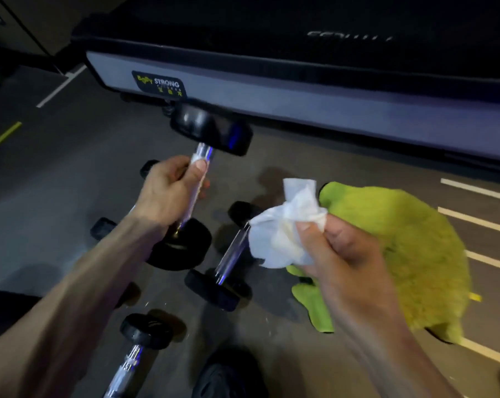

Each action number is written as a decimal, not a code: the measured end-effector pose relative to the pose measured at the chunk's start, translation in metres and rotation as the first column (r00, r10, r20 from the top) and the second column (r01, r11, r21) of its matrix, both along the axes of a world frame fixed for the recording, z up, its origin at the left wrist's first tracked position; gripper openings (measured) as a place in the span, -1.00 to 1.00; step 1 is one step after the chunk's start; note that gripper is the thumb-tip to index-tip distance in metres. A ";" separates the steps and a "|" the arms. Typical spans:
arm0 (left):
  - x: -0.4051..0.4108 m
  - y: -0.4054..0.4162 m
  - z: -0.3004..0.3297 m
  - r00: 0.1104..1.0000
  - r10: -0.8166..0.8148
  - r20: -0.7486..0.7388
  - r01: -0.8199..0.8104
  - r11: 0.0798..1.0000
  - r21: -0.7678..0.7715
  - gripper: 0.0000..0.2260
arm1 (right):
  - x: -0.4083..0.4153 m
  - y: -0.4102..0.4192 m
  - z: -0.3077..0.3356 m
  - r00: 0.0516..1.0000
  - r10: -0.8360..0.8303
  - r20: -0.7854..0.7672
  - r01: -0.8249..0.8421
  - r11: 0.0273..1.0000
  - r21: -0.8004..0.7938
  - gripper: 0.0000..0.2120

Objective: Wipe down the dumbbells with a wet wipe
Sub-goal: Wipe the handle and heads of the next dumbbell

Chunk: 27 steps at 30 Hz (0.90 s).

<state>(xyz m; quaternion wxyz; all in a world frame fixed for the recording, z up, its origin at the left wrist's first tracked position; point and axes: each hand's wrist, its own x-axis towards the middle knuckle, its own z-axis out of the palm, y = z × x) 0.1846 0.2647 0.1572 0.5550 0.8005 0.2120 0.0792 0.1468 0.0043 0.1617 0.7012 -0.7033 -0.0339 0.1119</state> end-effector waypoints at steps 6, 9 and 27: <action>-0.004 -0.102 0.106 0.935 -0.003 0.354 0.156 0.901 -0.404 -0.76 | -0.019 -0.077 0.031 0.954 -0.287 0.084 0.286 0.958 0.021 -0.77; -0.006 -0.152 0.131 0.895 -0.044 0.444 0.290 0.813 -0.506 -0.77 | -0.024 -0.106 0.036 0.898 -0.417 0.140 0.417 0.908 0.027 -0.81; -0.004 -0.224 0.095 0.878 -0.270 0.396 0.426 0.816 -0.390 -0.81 | 0.007 -0.122 0.049 0.898 -0.186 0.398 0.312 0.908 -0.281 -0.79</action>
